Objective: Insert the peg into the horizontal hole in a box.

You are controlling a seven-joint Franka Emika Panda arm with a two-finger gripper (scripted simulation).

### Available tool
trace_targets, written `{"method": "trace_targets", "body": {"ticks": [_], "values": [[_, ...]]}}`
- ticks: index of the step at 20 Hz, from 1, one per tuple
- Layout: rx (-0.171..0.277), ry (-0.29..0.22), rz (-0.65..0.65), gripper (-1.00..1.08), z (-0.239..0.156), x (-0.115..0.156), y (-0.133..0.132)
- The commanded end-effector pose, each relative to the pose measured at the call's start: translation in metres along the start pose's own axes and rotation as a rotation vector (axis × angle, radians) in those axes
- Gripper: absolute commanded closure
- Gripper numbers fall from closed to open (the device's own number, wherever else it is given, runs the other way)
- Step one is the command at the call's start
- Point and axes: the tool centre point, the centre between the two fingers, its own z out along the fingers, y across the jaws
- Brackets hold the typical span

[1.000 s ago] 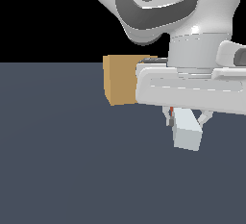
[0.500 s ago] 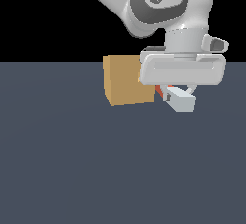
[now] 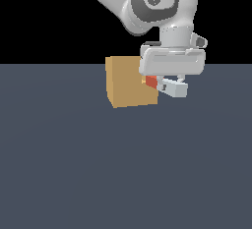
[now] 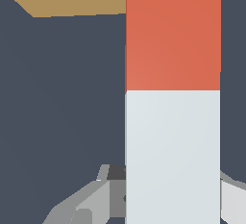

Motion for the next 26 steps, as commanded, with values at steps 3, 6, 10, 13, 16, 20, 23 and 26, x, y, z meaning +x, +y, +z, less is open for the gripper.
{"method": "trace_targets", "body": {"ticks": [3,6,10,13,16,20,23,26], "values": [[-0.003,-0.001,-0.040,1.08,-0.005,0.012,0.000],[-0.003,-0.001,-0.041,1.08,-0.006,0.012,0.000],[-0.004,-0.001,-0.043,1.08,-0.007,0.011,0.000],[-0.005,-0.002,-0.043,1.08,-0.008,0.011,0.000],[-0.002,-0.001,-0.043,1.08,-0.005,0.011,-0.001],[-0.002,-0.002,-0.043,1.08,-0.005,0.022,-0.002],[-0.002,-0.002,-0.043,1.08,-0.006,0.041,-0.003],[-0.003,-0.002,-0.043,1.08,-0.006,0.069,-0.005]]}}
